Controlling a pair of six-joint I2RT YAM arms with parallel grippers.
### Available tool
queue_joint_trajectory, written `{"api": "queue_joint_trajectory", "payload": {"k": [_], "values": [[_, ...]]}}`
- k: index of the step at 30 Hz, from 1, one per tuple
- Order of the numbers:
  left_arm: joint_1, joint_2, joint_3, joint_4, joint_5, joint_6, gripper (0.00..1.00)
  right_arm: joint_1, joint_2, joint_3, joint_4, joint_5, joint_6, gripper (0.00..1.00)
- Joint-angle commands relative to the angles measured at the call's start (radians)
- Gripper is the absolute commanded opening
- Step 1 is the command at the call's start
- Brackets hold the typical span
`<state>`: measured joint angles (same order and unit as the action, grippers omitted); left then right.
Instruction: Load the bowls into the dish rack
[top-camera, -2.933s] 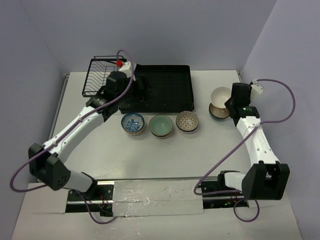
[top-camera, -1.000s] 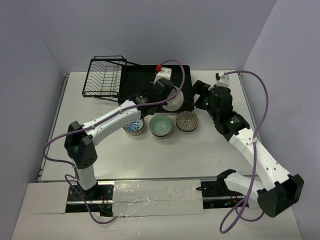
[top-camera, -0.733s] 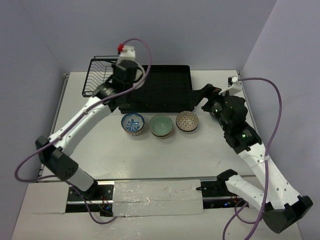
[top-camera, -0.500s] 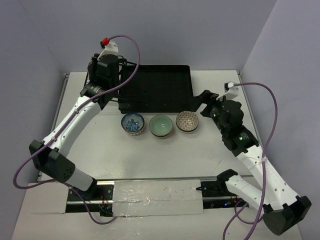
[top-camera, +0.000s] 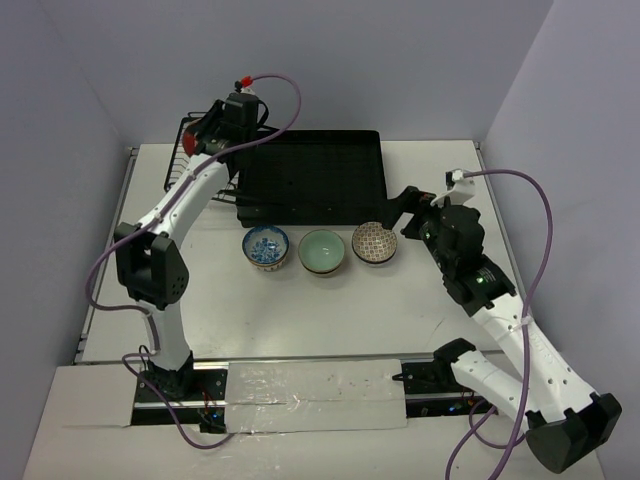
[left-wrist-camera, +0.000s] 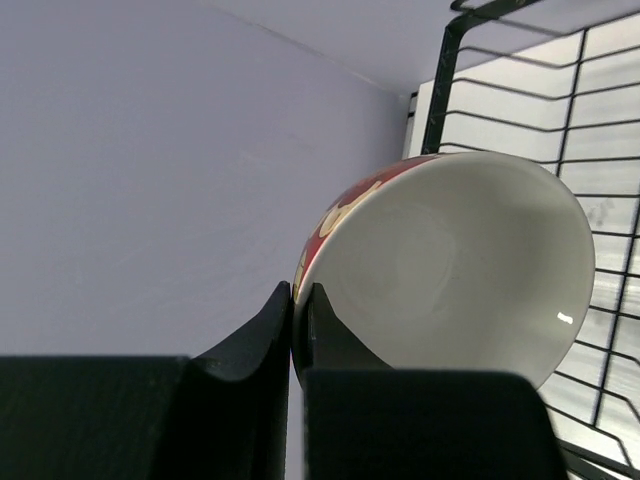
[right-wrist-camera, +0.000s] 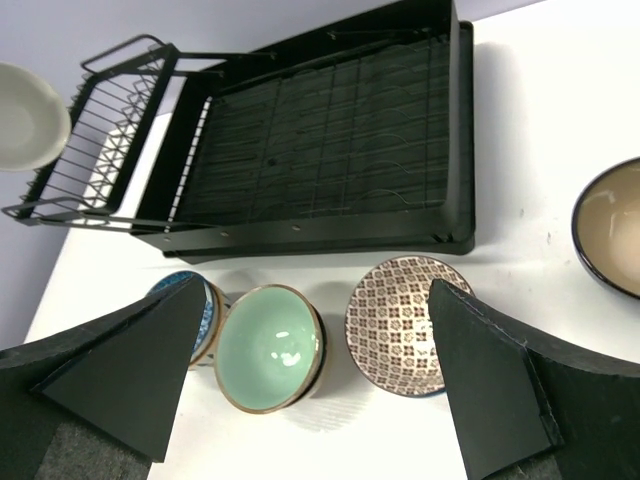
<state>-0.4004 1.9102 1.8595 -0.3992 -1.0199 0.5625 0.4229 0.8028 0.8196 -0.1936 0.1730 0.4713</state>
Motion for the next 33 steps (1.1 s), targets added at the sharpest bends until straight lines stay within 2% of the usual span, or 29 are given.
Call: {"api": "queue_joint_trajectory", "payload": {"k": [1,11,19,26,33], "values": [[0.012,0.027,0.075,0.019,-0.075,0.094,0.0,0.005,-0.017,-0.011,0.029,0.026,-0.025,1.0],[0.012,0.154,0.109,0.08,-0.16,0.186,0.0,0.004,0.003,-0.027,0.039,0.023,-0.026,1.0],[-0.003,0.194,0.076,0.189,-0.22,0.261,0.0,0.004,0.01,-0.031,0.04,0.017,-0.03,1.0],[-0.041,0.223,0.035,0.311,-0.252,0.347,0.05,0.004,0.018,-0.027,0.042,0.006,-0.026,1.0],[-0.055,0.259,0.021,0.333,-0.27,0.367,0.07,0.004,0.01,-0.034,0.046,0.002,-0.03,1.0]]}}
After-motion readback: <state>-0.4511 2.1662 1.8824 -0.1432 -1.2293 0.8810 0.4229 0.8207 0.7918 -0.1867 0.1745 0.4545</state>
